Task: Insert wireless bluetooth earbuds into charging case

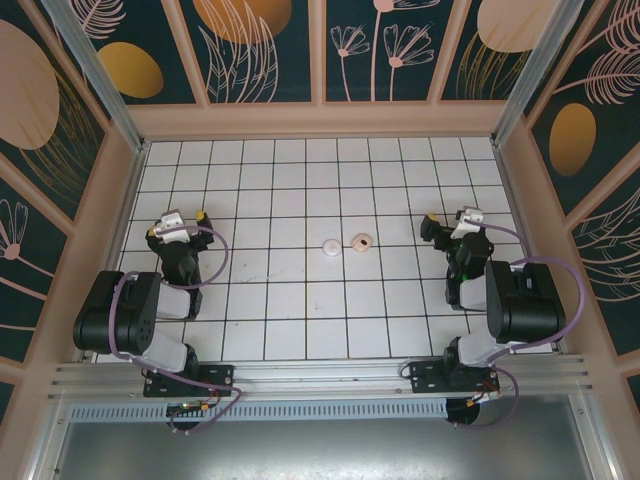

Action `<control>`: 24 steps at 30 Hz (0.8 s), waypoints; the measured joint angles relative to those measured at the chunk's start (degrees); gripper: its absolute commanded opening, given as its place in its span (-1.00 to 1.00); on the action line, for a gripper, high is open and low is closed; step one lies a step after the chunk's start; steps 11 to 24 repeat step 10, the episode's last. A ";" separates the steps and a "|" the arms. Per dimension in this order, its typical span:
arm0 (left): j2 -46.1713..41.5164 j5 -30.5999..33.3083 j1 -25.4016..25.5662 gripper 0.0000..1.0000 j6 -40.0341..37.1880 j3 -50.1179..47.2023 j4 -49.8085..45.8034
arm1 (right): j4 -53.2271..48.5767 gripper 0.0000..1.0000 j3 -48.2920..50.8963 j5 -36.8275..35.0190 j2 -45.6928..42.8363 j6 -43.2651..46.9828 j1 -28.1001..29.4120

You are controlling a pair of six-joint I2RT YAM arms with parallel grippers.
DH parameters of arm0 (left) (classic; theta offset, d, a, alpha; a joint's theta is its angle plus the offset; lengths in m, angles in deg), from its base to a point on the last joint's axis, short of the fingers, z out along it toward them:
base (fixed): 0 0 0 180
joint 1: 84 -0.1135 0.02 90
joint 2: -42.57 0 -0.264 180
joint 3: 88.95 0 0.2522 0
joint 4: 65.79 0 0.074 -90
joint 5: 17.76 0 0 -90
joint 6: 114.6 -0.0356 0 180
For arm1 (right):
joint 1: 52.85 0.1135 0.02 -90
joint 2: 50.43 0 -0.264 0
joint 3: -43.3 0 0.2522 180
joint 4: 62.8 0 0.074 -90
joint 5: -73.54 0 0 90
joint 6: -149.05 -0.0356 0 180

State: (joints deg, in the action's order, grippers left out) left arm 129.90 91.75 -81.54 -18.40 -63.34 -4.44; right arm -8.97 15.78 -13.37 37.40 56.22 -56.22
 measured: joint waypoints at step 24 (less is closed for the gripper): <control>0.00 -0.02 0.00 0.98 0.00 0.00 -0.20 | 0.02 0.98 0.00 0.00 0.00 0.00 0.04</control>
